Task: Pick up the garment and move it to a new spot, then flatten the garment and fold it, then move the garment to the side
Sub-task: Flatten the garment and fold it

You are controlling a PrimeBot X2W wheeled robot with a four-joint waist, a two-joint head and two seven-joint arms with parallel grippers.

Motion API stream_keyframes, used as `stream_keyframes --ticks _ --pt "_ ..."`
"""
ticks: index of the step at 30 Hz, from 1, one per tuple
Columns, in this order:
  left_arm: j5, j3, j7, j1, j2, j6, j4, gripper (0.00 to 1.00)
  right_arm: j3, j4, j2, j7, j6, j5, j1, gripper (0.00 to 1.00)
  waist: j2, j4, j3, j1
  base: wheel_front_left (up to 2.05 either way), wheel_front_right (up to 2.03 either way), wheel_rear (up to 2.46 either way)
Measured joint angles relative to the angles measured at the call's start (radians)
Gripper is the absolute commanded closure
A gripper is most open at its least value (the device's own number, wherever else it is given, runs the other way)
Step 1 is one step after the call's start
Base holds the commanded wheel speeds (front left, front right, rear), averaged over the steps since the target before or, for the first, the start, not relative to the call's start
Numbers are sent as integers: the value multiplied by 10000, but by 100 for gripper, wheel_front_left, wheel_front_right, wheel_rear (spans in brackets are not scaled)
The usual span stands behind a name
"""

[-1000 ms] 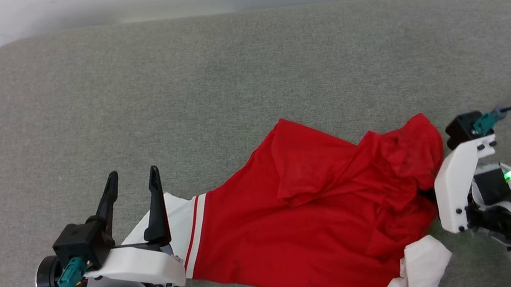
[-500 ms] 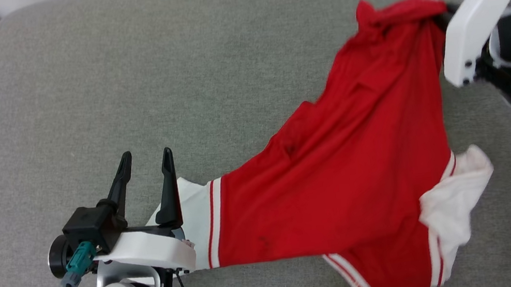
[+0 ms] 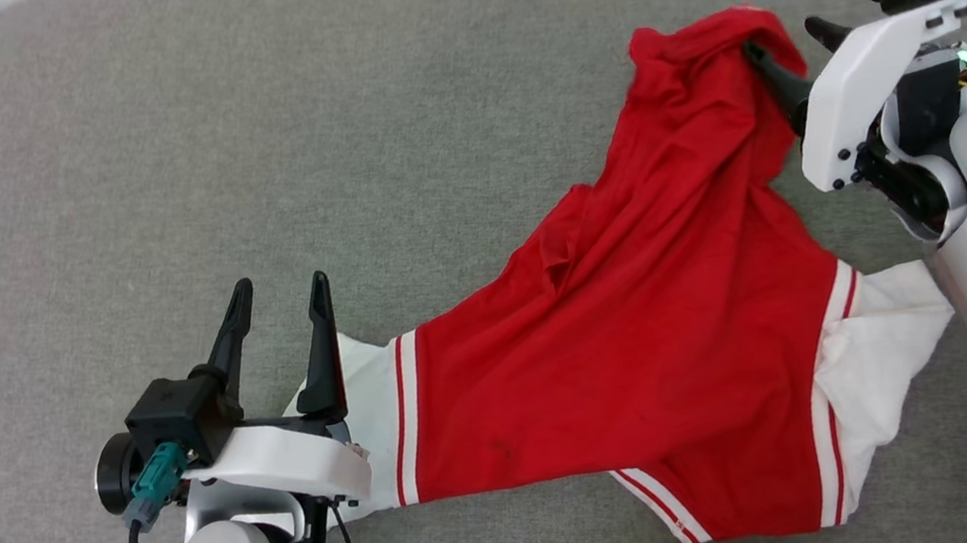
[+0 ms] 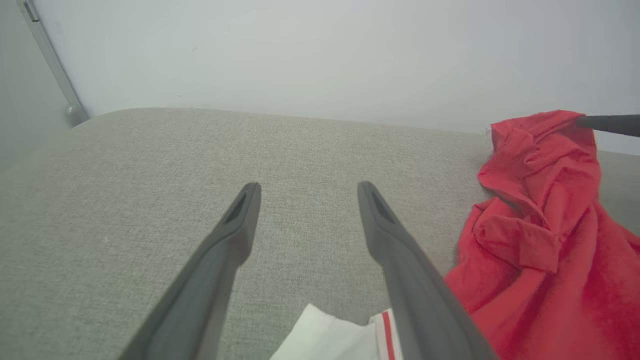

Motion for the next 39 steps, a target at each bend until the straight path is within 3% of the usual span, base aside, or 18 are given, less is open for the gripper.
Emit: stream_keyframes --ticks 4,8,14,19,20,21,28,33,39 --pt "19 -4 -13 126 77 65 115 0 113 -100 -128 -1820 0 69 593 0 0 -246 -471 0 0 0 0" --pt "29 33 13 461 196 194 142 0 12 -560 -253 -2803 2 88 1555 0 0 -496 -978 0 0 0 0" --pt "-4 113 171 968 360 418 31 0 -370 -1453 -305 -2878 2 173 3099 0 0 -950 -1585 -1 0 0 0" --pt "-21 119 362 1400 495 591 -153 0 -562 -2545 -334 -1369 0 295 4790 0 0 -1489 -2048 -1 0 0 0" --pt "-27 113 460 1471 537 598 -230 0 -500 -3139 -364 -441 0 349 5386 0 0 -1695 -2169 -1 0 0 0" --pt "-27 113 460 1471 537 598 -230 0 -500 -3139 -364 -441 0 349 5386 0 0 -1695 -2169 -1 0 0 0" --pt "-33 81 577 1480 591 685 -437 0 -222 -5375 -376 2219 0 512 6578 0 0 -1994 -2107 -2 0 0 0" --pt "-69 6 577 1305 533 660 -447 0 -59 -6000 -100 2871 0 393 6636 0 0 -1850 -1844 -1 0 0 0" --pt "-140 8 454 1062 499 583 -274 0 138 -5455 88 3262 0 205 6199 0 0 -1413 -1430 -1 0 0 0"
